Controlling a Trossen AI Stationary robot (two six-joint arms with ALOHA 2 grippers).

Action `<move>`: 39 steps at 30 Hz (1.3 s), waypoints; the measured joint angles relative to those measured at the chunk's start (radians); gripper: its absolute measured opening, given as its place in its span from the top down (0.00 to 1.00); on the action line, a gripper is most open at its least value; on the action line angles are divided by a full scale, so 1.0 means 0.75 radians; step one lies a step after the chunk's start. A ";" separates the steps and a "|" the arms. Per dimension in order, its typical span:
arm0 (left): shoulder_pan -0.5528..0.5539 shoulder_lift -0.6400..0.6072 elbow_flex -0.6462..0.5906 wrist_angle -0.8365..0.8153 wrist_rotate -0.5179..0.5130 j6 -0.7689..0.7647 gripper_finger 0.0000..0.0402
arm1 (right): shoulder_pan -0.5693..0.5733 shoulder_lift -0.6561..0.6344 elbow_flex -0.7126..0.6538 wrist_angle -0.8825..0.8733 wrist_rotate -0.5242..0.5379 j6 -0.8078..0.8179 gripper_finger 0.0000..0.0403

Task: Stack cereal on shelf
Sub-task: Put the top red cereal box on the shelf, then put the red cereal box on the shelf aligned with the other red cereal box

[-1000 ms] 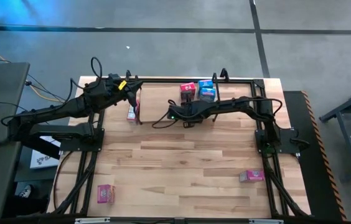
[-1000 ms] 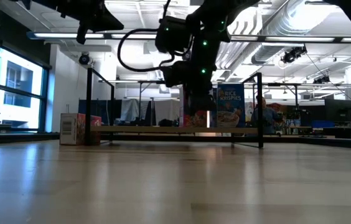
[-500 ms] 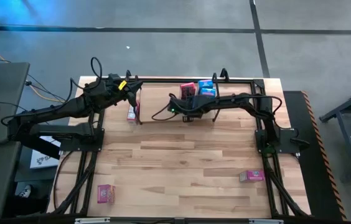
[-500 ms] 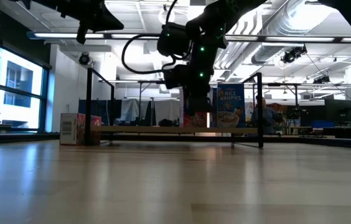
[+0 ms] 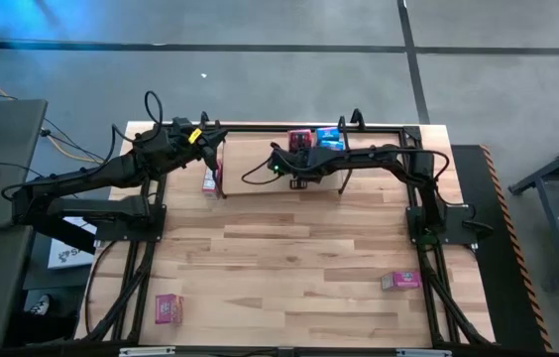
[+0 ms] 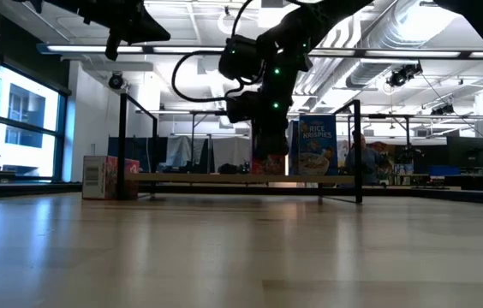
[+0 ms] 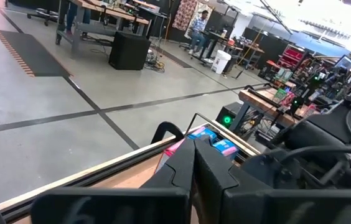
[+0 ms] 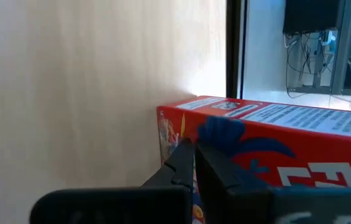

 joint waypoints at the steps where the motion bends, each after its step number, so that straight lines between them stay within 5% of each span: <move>1: 0.000 0.000 0.000 0.000 0.000 0.000 1.00 | -0.006 0.000 0.000 0.000 0.000 0.000 1.00; 23: 0.000 0.000 0.000 0.000 0.001 -0.005 1.00 | -0.029 0.000 -0.001 -0.021 -0.004 -0.096 1.00; 27: 0.000 -0.008 0.000 -0.002 0.015 -0.004 1.00 | 0.027 -0.018 -0.001 -0.123 -0.104 -0.037 1.00; 33: 0.000 -0.081 0.001 -0.017 0.049 0.051 1.00 | 0.109 -0.175 -0.029 -0.239 -0.458 0.247 1.00; 39: 0.000 -0.131 0.001 -0.070 0.053 0.041 1.00 | 0.179 -0.499 -0.375 -0.089 -0.537 0.489 1.00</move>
